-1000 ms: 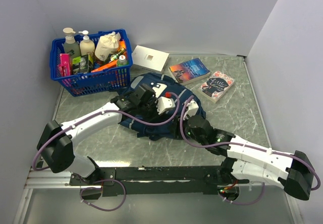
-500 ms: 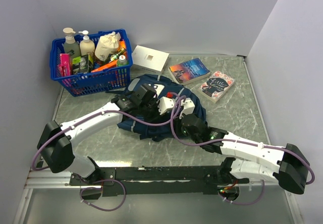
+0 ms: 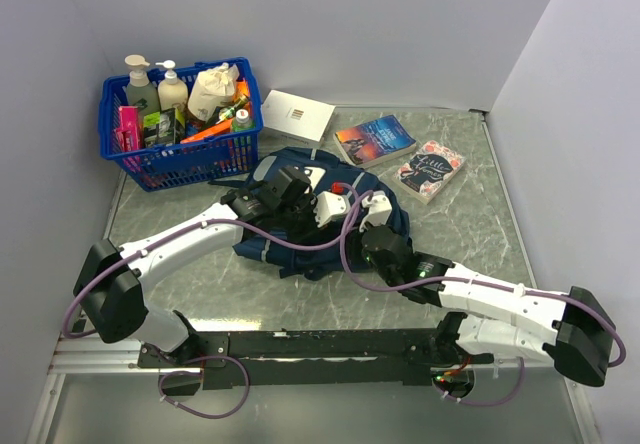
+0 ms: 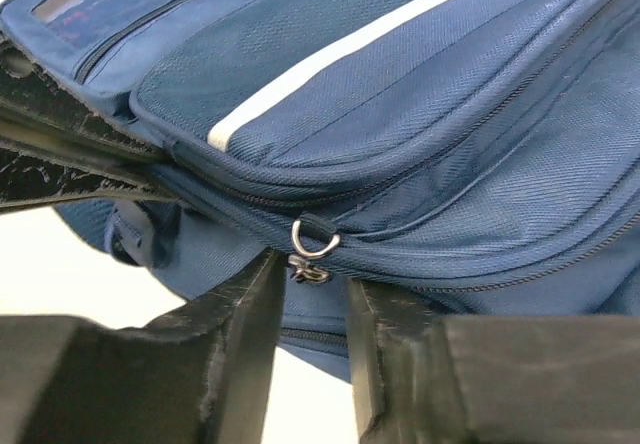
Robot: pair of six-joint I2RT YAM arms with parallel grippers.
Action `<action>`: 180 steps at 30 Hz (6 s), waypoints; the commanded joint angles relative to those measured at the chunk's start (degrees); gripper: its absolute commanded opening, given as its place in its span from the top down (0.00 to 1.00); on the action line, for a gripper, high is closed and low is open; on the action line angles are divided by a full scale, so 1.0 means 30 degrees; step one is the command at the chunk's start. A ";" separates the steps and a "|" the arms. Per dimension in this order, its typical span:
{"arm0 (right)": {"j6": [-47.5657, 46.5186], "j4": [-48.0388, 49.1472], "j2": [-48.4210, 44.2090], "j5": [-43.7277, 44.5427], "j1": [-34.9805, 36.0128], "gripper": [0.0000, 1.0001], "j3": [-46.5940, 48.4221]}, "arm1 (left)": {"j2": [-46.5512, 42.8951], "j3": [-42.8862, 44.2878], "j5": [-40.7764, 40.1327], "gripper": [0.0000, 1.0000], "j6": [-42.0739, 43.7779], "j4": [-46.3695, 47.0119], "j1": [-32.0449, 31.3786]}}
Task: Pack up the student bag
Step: Zip the student bag at the center of the board.
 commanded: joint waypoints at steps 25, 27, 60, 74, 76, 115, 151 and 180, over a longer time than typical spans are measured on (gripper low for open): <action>0.0518 -0.5326 -0.5460 -0.1379 -0.2011 1.00 -0.0378 | -0.1240 -0.2125 -0.0854 0.99 0.0641 -0.0051 -0.0557; 0.0518 -0.5710 -0.5869 -0.1527 -0.2364 1.00 -0.0261 | -0.1444 -0.2331 -0.1088 0.99 0.0700 -0.0051 -0.0528; -0.1738 -0.2872 -0.5812 -1.2883 -0.5763 1.00 -0.1050 | -1.0887 -0.7677 -0.0127 0.26 0.5636 -0.2950 0.1874; -0.1064 -0.1992 -0.6341 -1.5763 -0.5704 1.00 -0.2252 | -0.4291 -0.2943 0.2720 0.07 -0.5890 0.2262 -0.0409; -0.1035 -0.1875 -0.6369 -1.6086 -0.5733 1.00 -0.2340 | -0.4025 -0.3268 0.2515 0.07 -0.6446 0.3079 -0.0586; -0.1504 -0.2664 -0.5314 -1.6616 -0.4474 1.00 -0.1549 | -0.3437 -0.5935 -0.2435 0.90 -0.4955 0.6424 -0.2813; -0.3495 -0.5830 0.1071 -1.1694 -0.9044 1.00 0.2843 | -0.7275 -0.4560 0.5443 0.99 1.2621 -0.8040 -0.3253; -0.1097 -0.3889 -0.5020 -1.4478 -0.6528 1.00 -0.1519 | -0.7888 -0.4583 0.3979 0.99 2.5480 -0.5597 -0.3486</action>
